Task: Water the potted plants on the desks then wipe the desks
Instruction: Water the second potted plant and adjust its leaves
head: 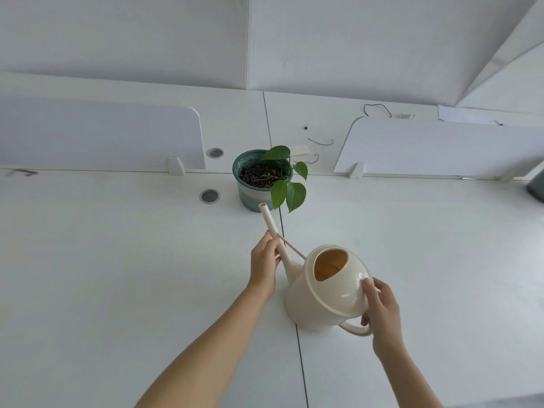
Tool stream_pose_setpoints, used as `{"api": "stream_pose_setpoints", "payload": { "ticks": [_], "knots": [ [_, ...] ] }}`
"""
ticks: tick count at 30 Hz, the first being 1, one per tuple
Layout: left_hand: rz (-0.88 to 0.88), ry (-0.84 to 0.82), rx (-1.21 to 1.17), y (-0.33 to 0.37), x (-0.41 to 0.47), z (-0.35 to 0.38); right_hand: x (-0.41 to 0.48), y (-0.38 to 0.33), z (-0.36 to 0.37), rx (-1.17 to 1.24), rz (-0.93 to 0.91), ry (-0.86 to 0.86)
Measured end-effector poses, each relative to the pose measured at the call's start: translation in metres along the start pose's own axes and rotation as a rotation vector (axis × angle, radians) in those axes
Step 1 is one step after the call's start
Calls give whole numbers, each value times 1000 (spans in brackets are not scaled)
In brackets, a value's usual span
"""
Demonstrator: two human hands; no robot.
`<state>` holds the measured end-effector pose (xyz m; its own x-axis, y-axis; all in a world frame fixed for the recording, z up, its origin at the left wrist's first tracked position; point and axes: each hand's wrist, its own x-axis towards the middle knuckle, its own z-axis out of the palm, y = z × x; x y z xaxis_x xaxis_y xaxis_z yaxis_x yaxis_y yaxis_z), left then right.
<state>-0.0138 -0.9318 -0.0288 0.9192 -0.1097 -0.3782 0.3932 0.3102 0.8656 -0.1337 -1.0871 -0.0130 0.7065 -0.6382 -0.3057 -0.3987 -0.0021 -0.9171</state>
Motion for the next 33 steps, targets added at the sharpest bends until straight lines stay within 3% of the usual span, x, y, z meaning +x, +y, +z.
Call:
{"api": "stream_pose_setpoints", "payload": {
  "ticks": [18, 23, 27, 33],
  "knots": [
    [138, 241, -170, -5, -24, -66, -7, -7, 40, -91, -109, -351],
    [126, 230, -151, -9, -27, -75, -3, -2, 44, -125, -128, -351],
    [80, 251, -2, -4, -34, -76, 2, -2, 41, -195, -169, -351],
    [253, 512, 123, 31, -51, -81, 39, -38, 32, -125, -237, -263]
  ]
}}
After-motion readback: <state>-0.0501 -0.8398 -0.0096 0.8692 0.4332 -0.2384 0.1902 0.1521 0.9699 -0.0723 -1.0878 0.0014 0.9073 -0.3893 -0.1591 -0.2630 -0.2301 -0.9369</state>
